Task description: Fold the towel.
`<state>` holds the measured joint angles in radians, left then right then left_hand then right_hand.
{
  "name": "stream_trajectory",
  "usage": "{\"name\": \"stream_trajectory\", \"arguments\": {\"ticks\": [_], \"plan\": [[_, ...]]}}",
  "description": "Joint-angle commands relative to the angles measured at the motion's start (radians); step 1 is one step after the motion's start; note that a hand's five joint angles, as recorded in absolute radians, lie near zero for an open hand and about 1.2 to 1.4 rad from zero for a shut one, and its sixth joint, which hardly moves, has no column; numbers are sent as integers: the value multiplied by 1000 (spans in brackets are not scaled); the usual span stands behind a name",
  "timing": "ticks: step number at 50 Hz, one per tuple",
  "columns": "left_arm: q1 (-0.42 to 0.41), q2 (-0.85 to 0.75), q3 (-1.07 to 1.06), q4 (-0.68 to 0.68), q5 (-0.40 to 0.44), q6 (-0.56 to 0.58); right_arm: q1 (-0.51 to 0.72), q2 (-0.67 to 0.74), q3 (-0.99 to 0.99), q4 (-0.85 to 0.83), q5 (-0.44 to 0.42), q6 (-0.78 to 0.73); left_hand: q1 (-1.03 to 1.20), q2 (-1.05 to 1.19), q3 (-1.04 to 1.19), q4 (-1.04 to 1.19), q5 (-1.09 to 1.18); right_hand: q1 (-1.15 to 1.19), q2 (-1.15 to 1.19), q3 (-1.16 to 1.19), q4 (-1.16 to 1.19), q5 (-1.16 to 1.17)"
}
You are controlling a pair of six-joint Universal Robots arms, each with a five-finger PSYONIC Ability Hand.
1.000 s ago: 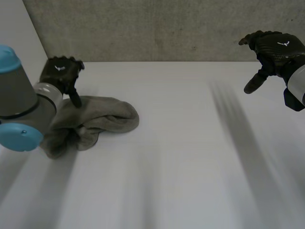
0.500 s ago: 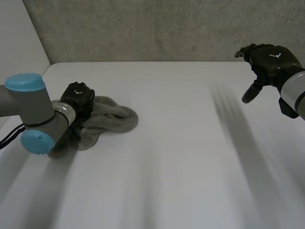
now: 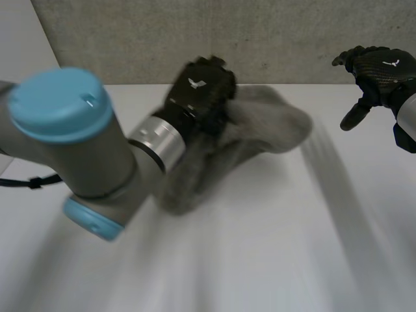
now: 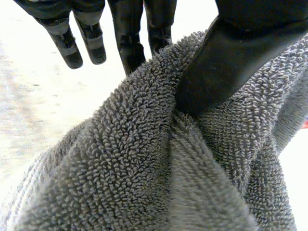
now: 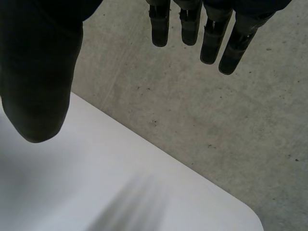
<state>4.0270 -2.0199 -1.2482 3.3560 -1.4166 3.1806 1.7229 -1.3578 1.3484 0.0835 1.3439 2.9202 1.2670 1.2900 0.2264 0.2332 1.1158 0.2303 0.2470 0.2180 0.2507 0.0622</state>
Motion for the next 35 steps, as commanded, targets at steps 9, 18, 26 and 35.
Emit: {"name": "stream_trajectory", "arguments": {"ticks": [9, 18, 26, 35], "plan": [[-62, -128, -54, -27, 1, 38, 1, -43, 9, 5, -6, 0, -698, -721, -52, -59, -721, -56, -73, -43, -76, -62], [69, 35, -132, -50, 4, 73, 12, -43, 21, 34, -58, 8, -957, -980, -52, -59, -980, -56, -73, -43, -76, -62], [156, 84, -187, -61, 2, 68, 14, -40, 43, 169, -127, 33, -942, -965, -52, -59, -965, -56, -73, -43, -76, -62], [224, 69, -229, -92, -1, 73, 14, 19, 138, 194, -230, 59, -945, -968, -52, -59, -968, -56, -73, -43, -76, -62]]}}
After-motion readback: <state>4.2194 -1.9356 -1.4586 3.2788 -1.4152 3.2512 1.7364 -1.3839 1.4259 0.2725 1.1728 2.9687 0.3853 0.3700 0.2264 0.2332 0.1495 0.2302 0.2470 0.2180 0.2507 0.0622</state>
